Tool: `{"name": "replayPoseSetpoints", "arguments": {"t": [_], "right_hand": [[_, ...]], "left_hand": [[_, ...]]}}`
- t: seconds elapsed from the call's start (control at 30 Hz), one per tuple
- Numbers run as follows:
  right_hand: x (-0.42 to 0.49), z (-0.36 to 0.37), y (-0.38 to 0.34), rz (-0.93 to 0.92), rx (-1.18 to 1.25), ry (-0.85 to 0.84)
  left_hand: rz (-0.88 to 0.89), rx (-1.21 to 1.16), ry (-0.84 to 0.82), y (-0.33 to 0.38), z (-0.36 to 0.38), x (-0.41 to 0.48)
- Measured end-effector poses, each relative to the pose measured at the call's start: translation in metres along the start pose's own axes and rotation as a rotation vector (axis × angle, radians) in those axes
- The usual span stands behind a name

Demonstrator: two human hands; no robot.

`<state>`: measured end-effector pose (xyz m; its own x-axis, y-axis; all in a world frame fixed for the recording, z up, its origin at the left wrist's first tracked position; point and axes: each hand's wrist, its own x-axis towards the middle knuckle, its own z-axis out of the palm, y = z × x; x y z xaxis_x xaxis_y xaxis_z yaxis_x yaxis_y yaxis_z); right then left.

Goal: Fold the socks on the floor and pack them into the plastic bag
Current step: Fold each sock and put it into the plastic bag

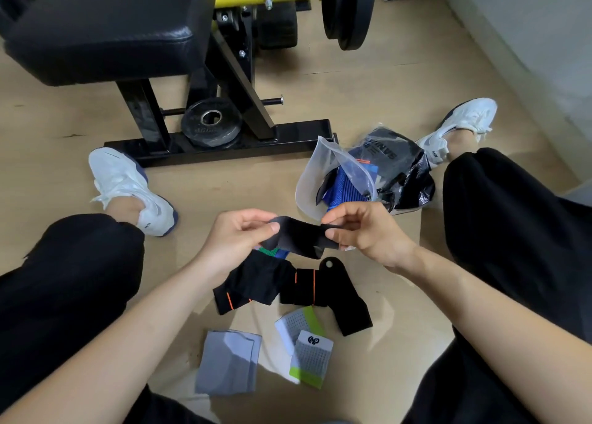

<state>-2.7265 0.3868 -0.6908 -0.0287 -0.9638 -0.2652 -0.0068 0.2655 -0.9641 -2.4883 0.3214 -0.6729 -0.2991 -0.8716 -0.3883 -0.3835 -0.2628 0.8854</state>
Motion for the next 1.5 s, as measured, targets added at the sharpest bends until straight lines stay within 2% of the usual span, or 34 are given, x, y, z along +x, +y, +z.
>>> {"name": "replayPoseSetpoints", "arguments": {"t": [0.1, 0.3, 0.57, 0.83, 0.93, 1.0, 1.1, 1.17, 1.23, 1.3, 1.5], "right_hand": [[-0.002, 0.011, 0.001, -0.003, 0.076, -0.020], [-0.003, 0.022, 0.006, 0.006, 0.083, -0.032], [-0.004, 0.033, 0.012, -0.005, 0.104, 0.047], [-0.008, 0.036, 0.007, 0.033, 0.231, 0.020], [-0.007, 0.034, 0.005, 0.033, 0.244, -0.022], [-0.006, 0.032, 0.006, 0.002, 0.181, 0.005], [0.001, 0.020, 0.010, -0.120, -0.159, 0.107], [0.004, 0.011, 0.011, -0.119, -0.290, 0.017], [0.004, 0.009, 0.010, -0.063, -0.256, -0.158], [0.003, 0.011, 0.010, -0.049, -0.194, -0.257], [0.002, 0.013, 0.008, -0.078, -0.103, -0.259]], "left_hand": [[-0.005, -0.064, -0.043, 0.001, 0.015, -0.005], [-0.013, -0.129, -0.017, 0.004, 0.031, -0.011], [-0.012, -0.097, -0.012, 0.002, 0.036, -0.014], [0.020, -0.119, -0.141, 0.003, 0.034, -0.016], [0.044, -0.110, -0.111, 0.001, 0.034, -0.014], [0.046, -0.077, -0.052, 0.000, 0.033, -0.010], [0.047, -0.074, -0.019, 0.001, 0.027, -0.006], [0.045, -0.123, -0.035, 0.002, 0.022, -0.004], [0.034, -0.211, -0.054, 0.005, 0.018, -0.003], [0.025, -0.267, -0.050, 0.006, 0.014, 0.000], [-0.007, -0.283, 0.034, 0.000, 0.005, 0.006]]}}
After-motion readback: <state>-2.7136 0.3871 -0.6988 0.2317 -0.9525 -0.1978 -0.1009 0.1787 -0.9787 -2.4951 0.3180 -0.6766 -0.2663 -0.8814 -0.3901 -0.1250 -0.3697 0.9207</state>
